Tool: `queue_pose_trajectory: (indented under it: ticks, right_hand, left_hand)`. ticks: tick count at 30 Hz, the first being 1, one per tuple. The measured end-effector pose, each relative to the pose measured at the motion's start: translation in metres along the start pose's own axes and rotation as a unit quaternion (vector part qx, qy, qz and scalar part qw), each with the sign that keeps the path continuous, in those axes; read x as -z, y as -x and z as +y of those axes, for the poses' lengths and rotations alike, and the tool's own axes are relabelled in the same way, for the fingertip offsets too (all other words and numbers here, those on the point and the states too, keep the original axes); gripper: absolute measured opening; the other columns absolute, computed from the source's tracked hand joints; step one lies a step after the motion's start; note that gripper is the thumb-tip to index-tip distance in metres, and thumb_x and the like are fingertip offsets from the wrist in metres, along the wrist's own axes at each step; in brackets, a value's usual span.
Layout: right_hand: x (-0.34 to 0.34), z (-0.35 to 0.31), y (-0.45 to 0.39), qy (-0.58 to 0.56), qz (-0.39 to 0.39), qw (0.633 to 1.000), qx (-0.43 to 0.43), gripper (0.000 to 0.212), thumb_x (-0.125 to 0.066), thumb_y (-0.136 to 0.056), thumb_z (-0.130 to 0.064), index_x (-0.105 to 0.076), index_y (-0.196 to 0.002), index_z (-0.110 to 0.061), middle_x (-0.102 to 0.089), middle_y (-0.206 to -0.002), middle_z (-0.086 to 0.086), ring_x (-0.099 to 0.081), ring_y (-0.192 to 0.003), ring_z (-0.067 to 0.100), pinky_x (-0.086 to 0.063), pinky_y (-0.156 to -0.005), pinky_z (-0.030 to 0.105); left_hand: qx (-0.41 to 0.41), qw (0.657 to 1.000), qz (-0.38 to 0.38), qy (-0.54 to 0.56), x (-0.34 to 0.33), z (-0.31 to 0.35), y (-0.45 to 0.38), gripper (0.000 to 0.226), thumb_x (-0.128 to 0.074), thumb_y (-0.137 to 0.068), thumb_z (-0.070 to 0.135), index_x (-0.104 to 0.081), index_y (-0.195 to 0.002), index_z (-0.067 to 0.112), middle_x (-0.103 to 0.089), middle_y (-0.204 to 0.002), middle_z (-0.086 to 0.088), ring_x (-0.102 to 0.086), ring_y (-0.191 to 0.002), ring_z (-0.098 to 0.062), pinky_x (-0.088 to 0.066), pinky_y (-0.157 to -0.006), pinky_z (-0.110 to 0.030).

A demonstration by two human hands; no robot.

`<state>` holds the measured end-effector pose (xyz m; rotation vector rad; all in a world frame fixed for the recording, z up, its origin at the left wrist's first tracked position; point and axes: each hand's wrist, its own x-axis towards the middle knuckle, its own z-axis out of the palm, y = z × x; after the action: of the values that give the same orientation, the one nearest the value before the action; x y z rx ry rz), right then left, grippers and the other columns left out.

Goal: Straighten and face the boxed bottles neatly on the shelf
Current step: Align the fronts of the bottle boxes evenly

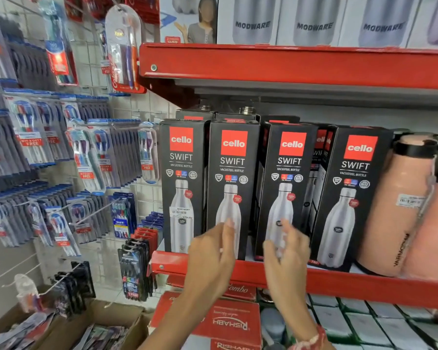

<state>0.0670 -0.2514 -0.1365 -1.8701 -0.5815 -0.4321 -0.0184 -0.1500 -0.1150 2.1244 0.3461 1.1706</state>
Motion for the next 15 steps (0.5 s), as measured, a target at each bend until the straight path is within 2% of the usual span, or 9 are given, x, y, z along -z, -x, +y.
queue_pose_trajectory:
  ticks: [1, 3, 4, 5, 6, 7, 9, 12, 15]
  right_hand:
    - [0.005, 0.005, -0.007, 0.001, 0.019, 1.0, -0.007, 0.058, -0.053, -0.088, -0.018, -0.033, -0.143, -0.017, -0.036, -0.14, 0.009, -0.037, -0.128, 0.027, -0.033, -0.105, 0.038]
    - [0.013, 0.015, -0.02, -0.001, -0.001, 1.0, -0.019, 0.067, -0.052, -0.09, -0.019, -0.019, -0.148, -0.017, -0.023, -0.151, 0.012, -0.025, -0.137, 0.028, -0.025, -0.11, 0.04]
    - [0.015, 0.02, -0.024, -0.016, -0.034, 0.999, -0.029, 0.07, -0.05, -0.092, -0.023, -0.01, -0.15, -0.019, -0.016, -0.156, 0.009, -0.019, -0.142, 0.026, -0.022, -0.114, 0.041]
    - [0.017, 0.024, -0.027, -0.037, -0.071, 0.996, -0.04, 0.074, -0.048, -0.093, -0.028, -0.001, -0.15, -0.024, -0.011, -0.159, 0.005, -0.015, -0.145, 0.023, -0.02, -0.116, 0.041]
    - [0.018, 0.028, -0.029, -0.052, -0.106, 0.992, -0.051, 0.076, -0.045, -0.094, -0.036, 0.007, -0.149, -0.03, -0.008, -0.161, 0.0, -0.015, -0.146, 0.02, -0.02, -0.117, 0.04]
    - [0.02, 0.031, -0.029, -0.056, -0.133, 0.988, -0.056, 0.077, -0.042, -0.094, -0.043, 0.013, -0.147, -0.037, -0.01, -0.16, -0.003, -0.019, -0.146, 0.02, -0.023, -0.116, 0.04]
    - [0.022, 0.036, -0.027, -0.03, -0.162, 0.985, -0.054, 0.076, -0.038, -0.093, -0.049, 0.021, -0.142, -0.047, -0.021, -0.158, -0.005, -0.03, -0.142, 0.023, -0.031, -0.111, 0.04]
    - [0.026, 0.039, -0.021, 0.019, -0.172, 0.984, -0.036, 0.076, -0.037, -0.094, -0.043, 0.021, -0.142, -0.045, -0.033, -0.154, -0.005, -0.041, -0.134, 0.024, -0.037, -0.091, 0.032]
    - [0.032, 0.039, -0.007, 0.03, -0.18, 0.983, -0.002, 0.079, -0.039, -0.094, -0.041, 0.024, -0.141, -0.045, -0.028, -0.155, -0.012, -0.04, -0.135, 0.021, -0.038, -0.088, 0.031]
  left_hand:
    - [0.015, 0.998, -0.039, 0.041, -0.01, 0.008, -0.001, 0.054, -0.022, -0.096, 0.055, -0.064, -0.085, 0.024, -0.07, -0.075, -0.003, -0.064, -0.072, -0.01, -0.05, -0.075, -0.033]
    - [0.052, 0.986, -0.14, 0.079, -0.033, 0.019, -0.001, 0.043, -0.023, -0.096, 0.054, -0.059, -0.106, 0.033, -0.067, -0.104, 0.008, -0.058, -0.098, 0.003, -0.04, -0.094, -0.023]
    - [0.069, 0.978, -0.175, 0.088, -0.045, 0.021, 0.0, 0.05, -0.024, -0.096, 0.054, -0.052, -0.128, 0.028, -0.058, -0.13, 0.007, -0.048, -0.119, 0.002, -0.029, -0.103, -0.018]
    - [0.09, 0.972, -0.195, 0.095, -0.057, 0.021, 0.0, 0.061, -0.023, -0.096, 0.055, -0.035, -0.144, 0.021, -0.04, -0.149, 0.004, -0.034, -0.135, -0.002, -0.019, -0.106, -0.016]
    - [0.115, 0.967, -0.202, 0.101, -0.066, 0.022, 0.0, 0.068, -0.022, -0.095, 0.056, -0.021, -0.149, 0.016, -0.027, -0.156, 0.002, -0.024, -0.142, -0.006, -0.014, -0.106, -0.015]
    - [0.133, 0.965, -0.198, 0.108, -0.073, 0.021, 0.0, 0.07, -0.022, -0.094, 0.058, -0.015, -0.15, 0.015, -0.023, -0.157, 0.001, -0.021, -0.143, -0.009, -0.014, -0.104, -0.014]
    - [0.156, 0.967, -0.166, 0.116, -0.081, 0.019, 0.001, 0.07, -0.022, -0.094, 0.057, -0.018, -0.15, 0.016, -0.029, -0.156, 0.001, -0.026, -0.141, -0.009, -0.017, -0.1, -0.012]
    - [0.165, 0.972, -0.114, 0.123, -0.08, 0.017, 0.005, 0.068, -0.024, -0.093, 0.058, -0.026, -0.148, 0.018, -0.033, -0.154, 0.002, -0.029, -0.14, -0.009, -0.019, -0.102, -0.013]
    - [0.147, 0.976, -0.098, 0.124, -0.072, 0.018, 0.015, 0.07, -0.025, -0.09, 0.061, -0.03, -0.147, 0.019, -0.032, -0.154, 0.001, -0.028, -0.141, -0.007, -0.02, -0.107, -0.016]
